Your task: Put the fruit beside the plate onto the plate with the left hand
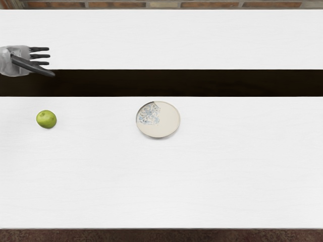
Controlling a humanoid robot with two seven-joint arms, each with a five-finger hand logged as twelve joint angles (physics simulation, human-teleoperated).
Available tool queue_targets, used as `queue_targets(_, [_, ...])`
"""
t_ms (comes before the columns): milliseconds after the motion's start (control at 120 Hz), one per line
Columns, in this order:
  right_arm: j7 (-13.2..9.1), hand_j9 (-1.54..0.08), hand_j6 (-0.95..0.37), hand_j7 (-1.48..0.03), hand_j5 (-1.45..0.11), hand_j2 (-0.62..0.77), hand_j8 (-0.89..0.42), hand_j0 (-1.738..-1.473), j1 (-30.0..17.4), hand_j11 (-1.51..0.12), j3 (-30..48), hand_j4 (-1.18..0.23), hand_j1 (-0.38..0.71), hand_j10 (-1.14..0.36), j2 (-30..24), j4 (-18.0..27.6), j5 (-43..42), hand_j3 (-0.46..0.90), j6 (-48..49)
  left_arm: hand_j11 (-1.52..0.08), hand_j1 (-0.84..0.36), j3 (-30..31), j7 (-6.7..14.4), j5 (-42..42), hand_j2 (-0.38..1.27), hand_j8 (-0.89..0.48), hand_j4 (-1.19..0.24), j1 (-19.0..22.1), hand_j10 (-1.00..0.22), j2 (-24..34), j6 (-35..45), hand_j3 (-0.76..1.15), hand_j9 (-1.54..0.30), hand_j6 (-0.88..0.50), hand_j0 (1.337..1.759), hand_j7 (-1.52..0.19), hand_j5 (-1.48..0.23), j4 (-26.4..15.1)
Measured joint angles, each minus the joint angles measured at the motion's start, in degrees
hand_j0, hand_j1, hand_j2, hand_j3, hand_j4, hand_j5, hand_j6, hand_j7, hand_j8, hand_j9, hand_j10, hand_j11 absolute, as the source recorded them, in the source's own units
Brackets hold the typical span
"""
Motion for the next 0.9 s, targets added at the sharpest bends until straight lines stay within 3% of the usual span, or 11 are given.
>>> queue_targets(342, [-0.3, 0.0, 0.0, 0.0, 0.0, 0.0, 0.0, -1.658, -0.3, 0.0, -2.9, 0.0, -0.35, 0.0, 0.0, -0.1, -1.3, 0.0, -0.3, -0.01, 0.34, 1.0, 0.1, 0.0, 0.0, 0.0, -0.01, 0.6, 0.0, 0.9, 0.0, 0.0, -0.01, 0.0, 1.658, -0.01, -0.01, 0.1])
queue_targets(417, [-0.3, 0.0, 0.0, 0.0, 0.0, 0.0, 0.0, -1.658, -0.4, 0.0, -2.9, 0.0, -0.35, 0.0, 0.0, -0.1, -1.4, 0.0, -0.3, -0.01, 0.34, 4.4, -0.2, -0.1, 0.0, -0.01, -0.01, -2.1, -0.01, 3.2, 0.0, 0.0, -0.01, -0.01, 1.658, -0.01, -0.01, -1.1])
queue_targets(492, [-0.3, 0.0, 0.0, 0.0, 0.0, 0.0, 0.0, -1.658, -0.4, 0.0, -3.0, 0.0, -0.35, 0.0, 0.0, -0.1, -1.4, 0.0, -0.3, -0.01, 0.34, 9.7, -0.5, -0.1, 0.0, -0.01, -0.01, -6.0, -0.01, 8.9, 0.0, 0.0, -0.01, -0.01, 1.658, -0.01, -0.01, -7.3])
queue_targets(650, [-0.3, 0.0, 0.0, 0.0, 0.0, 0.0, 0.0, -1.658, -0.4, 0.0, -3.0, 0.0, -0.35, 0.0, 0.0, -0.1, -1.4, 0.0, -0.3, -0.01, 0.34, 21.6, -1.5, -0.5, 0.0, -0.01, -0.01, -11.7, -0.01, 14.9, 0.0, 0.0, -0.01, -0.01, 1.658, -0.01, -0.01, -24.1])
queue_targets(800, [-0.3, 0.0, 0.0, 0.0, 0.0, 0.0, 0.0, -1.658, -0.4, 0.0, -3.0, 0.0, -0.35, 0.0, 0.0, -0.1, -1.4, 0.0, -0.3, -0.01, 0.34, 31.0, -3.7, -0.2, 0.0, -0.01, -0.01, -14.4, -0.01, 14.8, 3.6, 0.0, -0.01, -0.01, 1.658, -0.01, -0.01, -38.1])
queue_targets(900, [-0.3, 0.0, 0.0, 0.0, 0.0, 0.0, 0.0, -1.658, -0.4, 0.0, -3.0, 0.0, -0.35, 0.0, 0.0, -0.1, -1.4, 0.0, -0.3, -0.01, 0.34, 34.6, -4.2, 0.7, 0.0, -0.01, -0.01, -15.6, -0.01, 14.7, 11.5, 0.0, -0.01, -0.01, 1.658, -0.01, -0.01, -43.0])
